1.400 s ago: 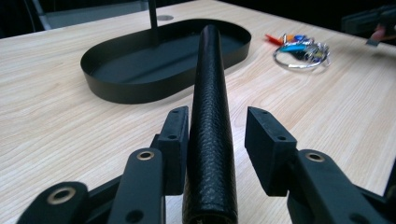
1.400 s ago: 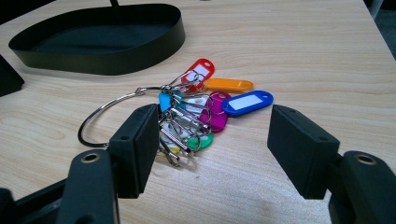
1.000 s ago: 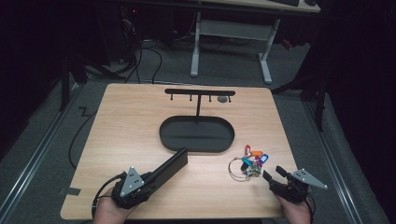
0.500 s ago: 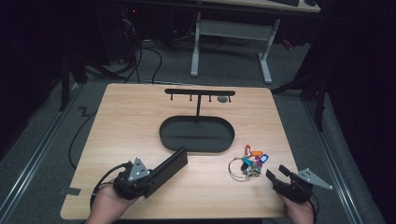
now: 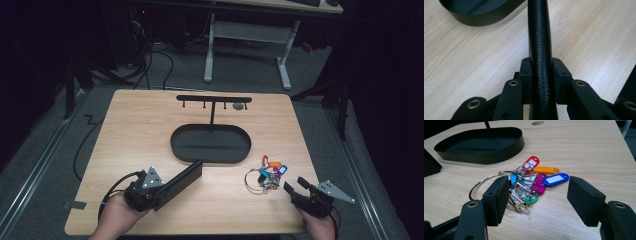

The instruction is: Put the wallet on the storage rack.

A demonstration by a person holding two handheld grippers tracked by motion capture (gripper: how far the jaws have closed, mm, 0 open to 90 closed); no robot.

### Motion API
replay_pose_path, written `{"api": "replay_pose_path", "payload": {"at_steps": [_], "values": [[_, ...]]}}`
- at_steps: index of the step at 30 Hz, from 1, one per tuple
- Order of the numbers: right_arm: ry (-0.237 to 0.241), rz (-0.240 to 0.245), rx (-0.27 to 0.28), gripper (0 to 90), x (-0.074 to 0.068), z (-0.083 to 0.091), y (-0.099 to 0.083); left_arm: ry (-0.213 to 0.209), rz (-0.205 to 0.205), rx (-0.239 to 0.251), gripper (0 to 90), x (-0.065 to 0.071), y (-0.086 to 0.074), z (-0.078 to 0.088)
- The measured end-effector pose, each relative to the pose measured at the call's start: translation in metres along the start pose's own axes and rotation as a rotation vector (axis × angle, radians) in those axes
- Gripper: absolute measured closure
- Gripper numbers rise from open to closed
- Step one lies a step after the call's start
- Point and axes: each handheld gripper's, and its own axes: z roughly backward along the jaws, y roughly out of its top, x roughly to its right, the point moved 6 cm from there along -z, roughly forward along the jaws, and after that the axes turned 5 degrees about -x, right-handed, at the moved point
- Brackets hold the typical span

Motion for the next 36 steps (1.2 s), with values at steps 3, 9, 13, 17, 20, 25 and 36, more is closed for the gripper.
{"api": "replay_pose_path", "payload": {"at_steps": [3,9,13,17,20,25,36], "values": [[-0.001,0.0,0.001,34.2,0.001,0.0,0.0,0.011,-0.037,0.0,73.9,0.001,0.003,0.002],[0.003,-0.005,-0.001,34.2,0.001,-0.001,-0.001,0.045,-0.091,0.023,74.4,0.004,0.012,0.006],[0.003,-0.008,-0.001,34.3,0.001,-0.001,-0.001,0.057,-0.118,0.035,74.3,0.004,0.02,0.009],[0.001,-0.008,0.001,34.3,0.002,0.0,-0.001,0.08,-0.151,0.042,74.2,0.002,0.029,0.011],[0.001,-0.009,0.001,34.2,0.002,0.0,-0.001,0.096,-0.185,0.052,74.1,0.0,0.038,0.013],[0.001,-0.006,0.001,34.3,0.002,0.0,-0.001,0.129,-0.239,0.072,74.1,-0.005,0.052,0.016],[0.002,-0.009,-0.003,34.4,0.003,0.001,-0.002,0.175,-0.359,0.081,74.0,-0.019,0.08,0.013]]}}
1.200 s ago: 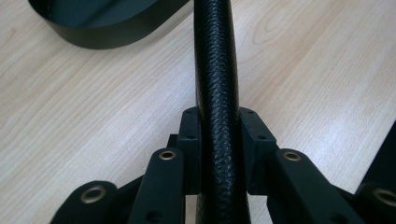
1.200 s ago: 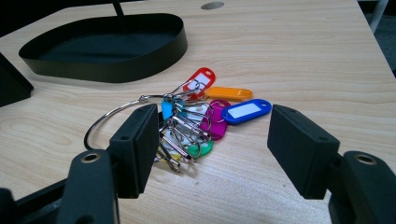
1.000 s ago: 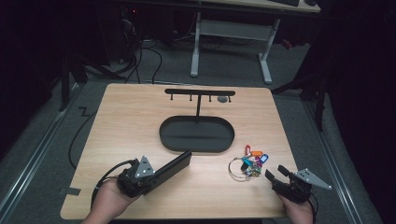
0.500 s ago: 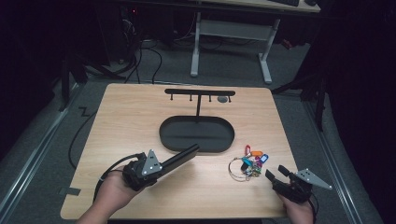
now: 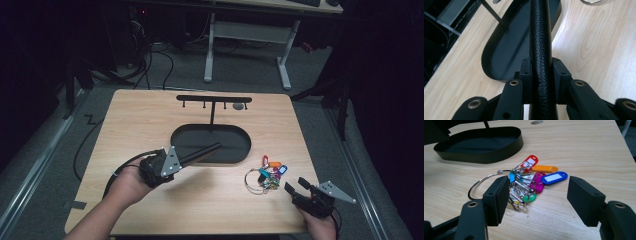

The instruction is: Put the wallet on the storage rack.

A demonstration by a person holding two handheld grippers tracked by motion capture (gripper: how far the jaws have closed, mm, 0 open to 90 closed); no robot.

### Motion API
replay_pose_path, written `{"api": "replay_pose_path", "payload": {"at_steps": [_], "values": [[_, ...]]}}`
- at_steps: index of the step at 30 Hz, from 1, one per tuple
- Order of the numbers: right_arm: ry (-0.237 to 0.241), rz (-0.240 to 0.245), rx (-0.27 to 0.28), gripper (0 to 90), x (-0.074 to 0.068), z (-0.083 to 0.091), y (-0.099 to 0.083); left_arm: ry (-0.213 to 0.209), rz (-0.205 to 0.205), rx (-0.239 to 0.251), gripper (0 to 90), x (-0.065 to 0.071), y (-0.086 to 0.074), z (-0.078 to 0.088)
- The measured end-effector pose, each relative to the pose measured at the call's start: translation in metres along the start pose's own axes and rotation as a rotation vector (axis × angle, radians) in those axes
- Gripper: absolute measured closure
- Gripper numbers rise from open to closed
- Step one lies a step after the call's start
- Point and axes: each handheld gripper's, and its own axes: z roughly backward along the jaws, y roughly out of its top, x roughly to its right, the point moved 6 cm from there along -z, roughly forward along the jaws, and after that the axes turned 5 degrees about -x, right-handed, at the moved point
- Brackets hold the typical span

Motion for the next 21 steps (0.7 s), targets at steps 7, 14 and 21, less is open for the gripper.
{"api": "replay_pose_path", "payload": {"at_steps": [7,14,21], "values": [[-0.009,-0.003,0.003,34.4,0.003,0.005,-0.002,0.027,-0.064,-0.002,73.9,-0.013,0.011,-0.01],[-0.022,-0.009,0.006,34.4,0.006,0.011,-0.005,0.055,-0.108,0.001,73.9,-0.027,0.025,-0.023],[-0.029,-0.017,0.006,34.5,0.009,0.015,-0.009,0.075,-0.154,0.015,73.9,-0.038,0.04,-0.035]]}}
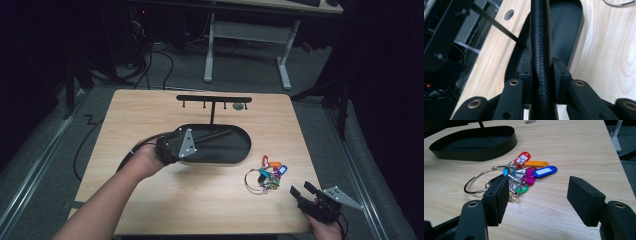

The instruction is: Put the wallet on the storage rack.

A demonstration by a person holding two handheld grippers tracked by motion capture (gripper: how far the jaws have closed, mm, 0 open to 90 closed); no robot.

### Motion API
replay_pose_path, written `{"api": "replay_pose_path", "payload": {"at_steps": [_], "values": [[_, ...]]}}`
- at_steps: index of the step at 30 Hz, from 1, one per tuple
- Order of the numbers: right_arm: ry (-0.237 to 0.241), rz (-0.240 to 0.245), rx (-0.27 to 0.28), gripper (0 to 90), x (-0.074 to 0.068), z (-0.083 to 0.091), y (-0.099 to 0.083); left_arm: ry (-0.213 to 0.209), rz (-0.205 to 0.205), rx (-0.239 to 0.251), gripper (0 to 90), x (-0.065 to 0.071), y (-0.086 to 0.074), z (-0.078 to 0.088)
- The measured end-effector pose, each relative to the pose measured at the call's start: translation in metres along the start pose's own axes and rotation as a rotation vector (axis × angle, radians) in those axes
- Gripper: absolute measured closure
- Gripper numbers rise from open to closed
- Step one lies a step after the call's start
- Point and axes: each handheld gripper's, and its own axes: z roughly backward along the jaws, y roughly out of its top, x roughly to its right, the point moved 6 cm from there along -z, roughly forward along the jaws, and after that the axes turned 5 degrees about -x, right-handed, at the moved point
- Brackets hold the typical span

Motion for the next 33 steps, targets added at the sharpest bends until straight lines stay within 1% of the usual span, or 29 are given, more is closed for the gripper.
{"api": "replay_pose_path", "payload": {"at_steps": [2,3,4,7,8,11,13,16,19,21,25,27,30,33], "values": [[-0.002,-0.007,-0.002,34.5,0.001,0.001,-0.001,0.0,-0.005,0.003,73.9,-0.004,0.003,-0.005],[-0.004,-0.004,0.0,34.5,0.001,0.002,-0.001,0.003,-0.016,0.002,73.9,-0.006,0.003,-0.007],[-0.006,-0.003,0.001,34.5,0.002,0.003,-0.001,-0.001,-0.014,0.004,73.8,-0.007,0.004,-0.009],[-0.009,-0.007,0.003,34.5,0.003,0.004,-0.002,0.007,-0.024,0.01,73.8,-0.011,0.007,-0.018],[-0.008,-0.009,0.004,34.5,0.003,0.005,-0.002,0.01,-0.032,0.005,73.9,-0.013,0.007,-0.02],[-0.007,-0.01,0.003,34.5,0.002,0.005,-0.002,0.01,-0.032,0.008,73.9,-0.016,0.008,-0.028],[-0.005,-0.009,0.002,34.5,0.002,0.005,-0.002,0.01,-0.025,0.002,73.9,-0.018,0.009,-0.033],[-0.001,-0.009,0.002,34.5,0.002,0.004,-0.002,0.009,-0.023,0.009,73.9,-0.019,0.01,-0.042],[0.003,-0.002,0.004,34.5,0.0,0.005,-0.002,0.001,-0.029,0.0,73.9,-0.019,0.011,-0.054],[0.003,0.0,0.005,34.5,0.0,0.005,-0.002,-0.013,-0.032,-0.003,73.9,-0.018,0.011,-0.061],[0.003,-0.007,0.002,34.5,0.001,0.004,-0.003,-0.025,-0.06,-0.012,73.9,-0.016,0.014,-0.073],[0.004,-0.007,0.002,34.6,0.001,0.004,-0.003,-0.032,-0.068,-0.003,73.9,-0.016,0.015,-0.078],[0.001,-0.002,0.005,34.6,0.001,0.005,-0.002,-0.041,-0.067,-0.01,73.9,-0.016,0.013,-0.088],[0.003,-0.002,-0.002,34.6,0.0,0.005,-0.004,-0.045,-0.056,-0.022,73.9,-0.019,0.009,-0.096]]}}
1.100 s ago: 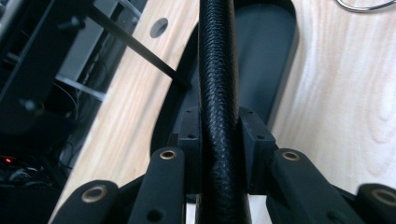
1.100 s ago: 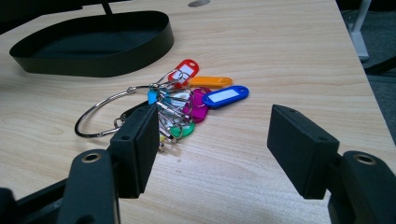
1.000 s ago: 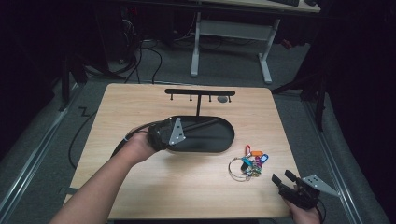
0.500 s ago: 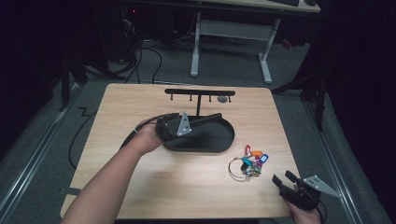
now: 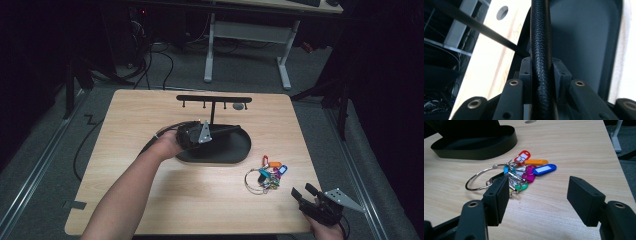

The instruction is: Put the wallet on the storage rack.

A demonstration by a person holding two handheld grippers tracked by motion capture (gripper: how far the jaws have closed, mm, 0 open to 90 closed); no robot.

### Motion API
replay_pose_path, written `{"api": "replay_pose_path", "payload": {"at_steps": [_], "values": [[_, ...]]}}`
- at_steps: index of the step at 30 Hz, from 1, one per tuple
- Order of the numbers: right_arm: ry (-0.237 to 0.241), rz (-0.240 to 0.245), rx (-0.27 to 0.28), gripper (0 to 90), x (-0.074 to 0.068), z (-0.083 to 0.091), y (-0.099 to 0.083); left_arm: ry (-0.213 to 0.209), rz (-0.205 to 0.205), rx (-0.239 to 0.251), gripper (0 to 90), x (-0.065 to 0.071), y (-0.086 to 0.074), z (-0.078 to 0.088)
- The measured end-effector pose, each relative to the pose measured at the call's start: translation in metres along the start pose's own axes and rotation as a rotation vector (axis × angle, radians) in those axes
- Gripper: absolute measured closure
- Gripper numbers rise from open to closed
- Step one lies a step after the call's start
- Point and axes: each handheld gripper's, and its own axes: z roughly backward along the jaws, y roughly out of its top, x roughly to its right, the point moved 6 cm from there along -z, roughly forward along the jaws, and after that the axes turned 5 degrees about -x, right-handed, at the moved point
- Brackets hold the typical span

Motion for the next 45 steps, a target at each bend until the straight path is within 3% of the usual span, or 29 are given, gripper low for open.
{"api": "replay_pose_path", "payload": {"at_steps": [8,23,31,42,45], "values": [[-0.007,-0.003,0.001,34.6,0.002,0.001,-0.001,0.013,-0.01,0.016,73.5,-0.006,-0.006,-0.007],[-0.005,0.004,-0.008,34.7,0.0,-0.001,-0.002,0.019,-0.044,-0.088,72.5,-0.004,-0.017,-0.016],[-0.001,0.01,-0.012,34.8,-0.002,-0.003,-0.002,0.0,-0.012,-0.085,71.6,-0.004,-0.018,-0.017],[-0.002,0.005,-0.014,34.8,-0.003,-0.003,-0.002,-0.03,0.027,-0.097,63.1,0.001,-0.016,-0.012],[-0.001,0.01,-0.011,34.8,-0.004,-0.003,-0.002,-0.037,0.016,-0.108,62.1,0.006,-0.017,-0.011]]}}
